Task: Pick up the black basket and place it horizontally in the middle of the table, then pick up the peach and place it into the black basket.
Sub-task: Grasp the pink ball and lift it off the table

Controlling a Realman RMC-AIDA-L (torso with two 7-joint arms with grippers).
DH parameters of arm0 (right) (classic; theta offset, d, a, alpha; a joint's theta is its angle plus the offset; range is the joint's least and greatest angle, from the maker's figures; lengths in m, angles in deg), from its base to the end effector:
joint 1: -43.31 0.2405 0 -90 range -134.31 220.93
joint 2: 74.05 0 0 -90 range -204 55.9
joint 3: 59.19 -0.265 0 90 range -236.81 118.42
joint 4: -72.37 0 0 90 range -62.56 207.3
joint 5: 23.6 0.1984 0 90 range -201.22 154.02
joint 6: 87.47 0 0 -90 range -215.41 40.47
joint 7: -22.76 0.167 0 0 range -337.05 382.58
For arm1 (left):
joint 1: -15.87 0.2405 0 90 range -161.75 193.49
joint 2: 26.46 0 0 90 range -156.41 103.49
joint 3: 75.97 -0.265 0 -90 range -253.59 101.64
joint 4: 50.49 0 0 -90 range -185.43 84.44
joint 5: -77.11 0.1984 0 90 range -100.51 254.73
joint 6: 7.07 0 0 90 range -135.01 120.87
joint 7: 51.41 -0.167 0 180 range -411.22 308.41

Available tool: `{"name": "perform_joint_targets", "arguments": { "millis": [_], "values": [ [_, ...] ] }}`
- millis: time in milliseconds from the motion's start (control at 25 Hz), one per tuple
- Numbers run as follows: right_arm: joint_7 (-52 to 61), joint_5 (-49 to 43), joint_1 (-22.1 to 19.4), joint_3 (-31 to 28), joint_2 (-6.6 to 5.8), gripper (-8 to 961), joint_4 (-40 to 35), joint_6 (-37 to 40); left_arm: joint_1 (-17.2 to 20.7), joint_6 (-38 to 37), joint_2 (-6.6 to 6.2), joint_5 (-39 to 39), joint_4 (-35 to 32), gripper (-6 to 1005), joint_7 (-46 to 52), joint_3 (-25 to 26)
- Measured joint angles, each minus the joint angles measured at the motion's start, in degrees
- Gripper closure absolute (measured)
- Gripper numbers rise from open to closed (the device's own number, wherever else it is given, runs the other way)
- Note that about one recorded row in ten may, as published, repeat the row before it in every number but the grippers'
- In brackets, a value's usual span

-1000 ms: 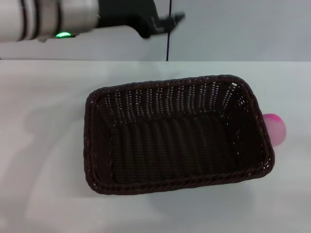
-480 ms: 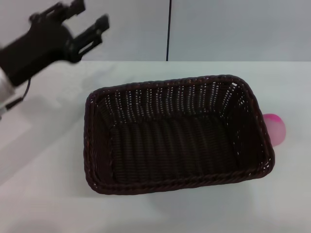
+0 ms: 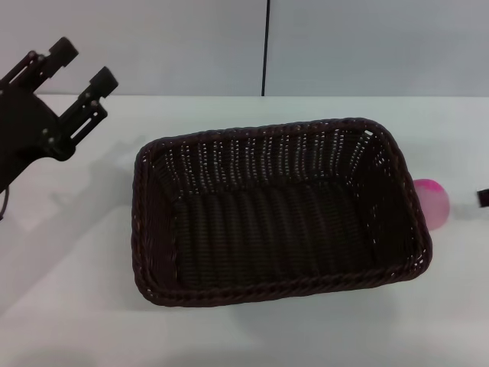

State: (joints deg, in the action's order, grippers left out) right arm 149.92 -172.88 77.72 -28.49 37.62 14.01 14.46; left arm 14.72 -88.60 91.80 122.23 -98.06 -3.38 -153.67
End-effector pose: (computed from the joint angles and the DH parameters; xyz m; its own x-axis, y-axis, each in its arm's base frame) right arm 0.3055 0.3370 0.0797 0.4559 -0.8769 -0.1522 -0.8752 -0.4107 -0.2556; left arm -0.2552 0.2678 0.0294 0.5753 -0.1924 0.7950 0.5015 -0.6849 -0.5286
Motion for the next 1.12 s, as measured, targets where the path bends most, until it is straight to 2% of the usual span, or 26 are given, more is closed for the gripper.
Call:
{"name": "perform_joint_targets", "arguments": {
  "millis": [80,120,160,200,280,320,360,560,960,1120],
  "values": [
    [0.0,0.11,0.34,1.55,1.02,289,3.09,-3.67,0.29,-0.31,-0.11,-0.05,0.87,359,0.2,0.64],
    [0.0,0.11,0.34,1.55,1.02,289,3.09,-3.67,0.29,-0.31,-0.11,-0.05,0.87,359,0.2,0.64],
    [-0.06,0.15,0.43,1.96,1.97,289,4.19,-5.86,0.31,-0.39,-0.11,-0.05,0.87,359,0.22,0.67],
    [-0.06,0.15,0.43,1.96,1.97,289,4.19,-5.86,0.31,-0.39,-0.11,-0.05,0.87,359,0.22,0.67],
    [-0.35,0.24,0.46,2.03,3.17,290,4.8,-8.49,0.25,-0.5,-0.11,-0.06,0.66,359,0.36,0.69],
    [-0.35,0.24,0.46,2.03,3.17,290,4.8,-8.49,0.09,-0.52,-0.1,-0.05,0.64,359,0.39,0.71],
    [-0.99,0.46,0.43,2.03,3.74,290,5.19,-9.94,0.09,-0.52,-0.1,-0.05,0.64,359,0.39,0.71],
    [-3.2,2.86,0.34,2.17,4.22,290,7.35,-12.6,-0.43,-0.81,-0.08,-0.05,0.29,359,0.65,0.87],
    [-4.25,3.85,1.05,2.21,3.8,339,11.38,-14.76,-1.51,-0.68,-0.15,0.0,0.46,360,1.74,1.11],
    [-4.56,3.98,1.09,2.17,3.89,490,11.87,-14.74,-1.57,-0.64,-0.14,-0.04,0.5,360,1.74,1.53]
  ]
}}
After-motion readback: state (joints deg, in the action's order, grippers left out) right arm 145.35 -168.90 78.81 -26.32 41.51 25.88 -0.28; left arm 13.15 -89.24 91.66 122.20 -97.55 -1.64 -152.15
